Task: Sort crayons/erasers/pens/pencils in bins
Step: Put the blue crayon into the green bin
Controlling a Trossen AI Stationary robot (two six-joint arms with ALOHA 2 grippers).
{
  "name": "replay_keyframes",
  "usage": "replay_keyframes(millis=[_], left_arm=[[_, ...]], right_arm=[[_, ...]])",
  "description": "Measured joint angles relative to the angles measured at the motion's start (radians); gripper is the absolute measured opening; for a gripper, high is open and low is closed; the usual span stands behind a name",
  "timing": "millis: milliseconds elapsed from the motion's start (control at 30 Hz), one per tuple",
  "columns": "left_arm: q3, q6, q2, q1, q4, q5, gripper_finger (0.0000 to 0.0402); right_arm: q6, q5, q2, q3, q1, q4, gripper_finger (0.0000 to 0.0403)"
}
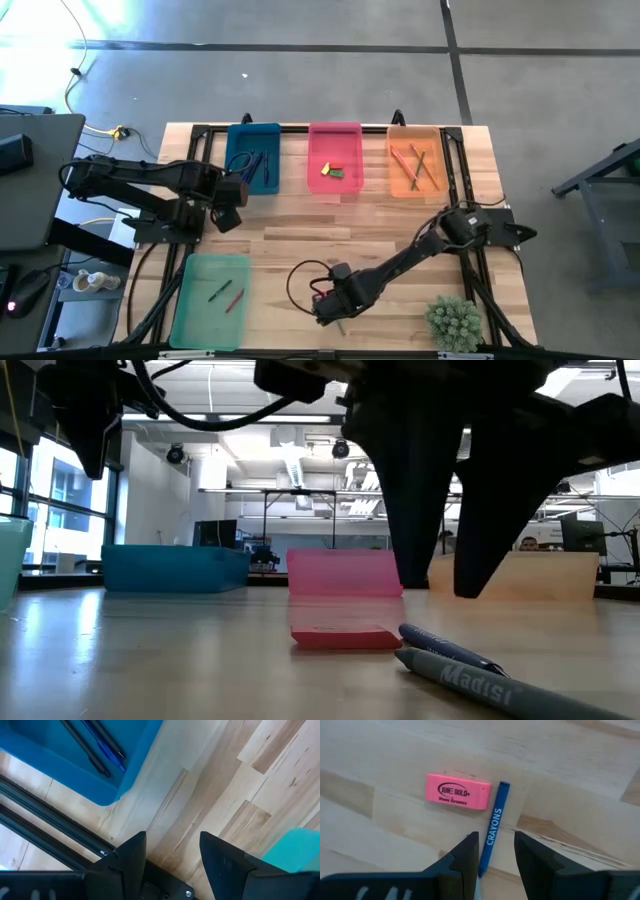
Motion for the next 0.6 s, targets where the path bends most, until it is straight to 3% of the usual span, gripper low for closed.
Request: replay_keyframes(millis=[467,600], left_arm=[[0.000,0.000,0.000,0.006,0.021,-0.004,0.0172],[0.000,0.016,0.000,0.006,0.021,-0.004,0.0172]], right_arm=[[0.053,-0.027,0.064,0.003,0.000,0.020,0.0115],[0.098,-0.027,0.069,0.005,0.000,-0.019,0.0095]])
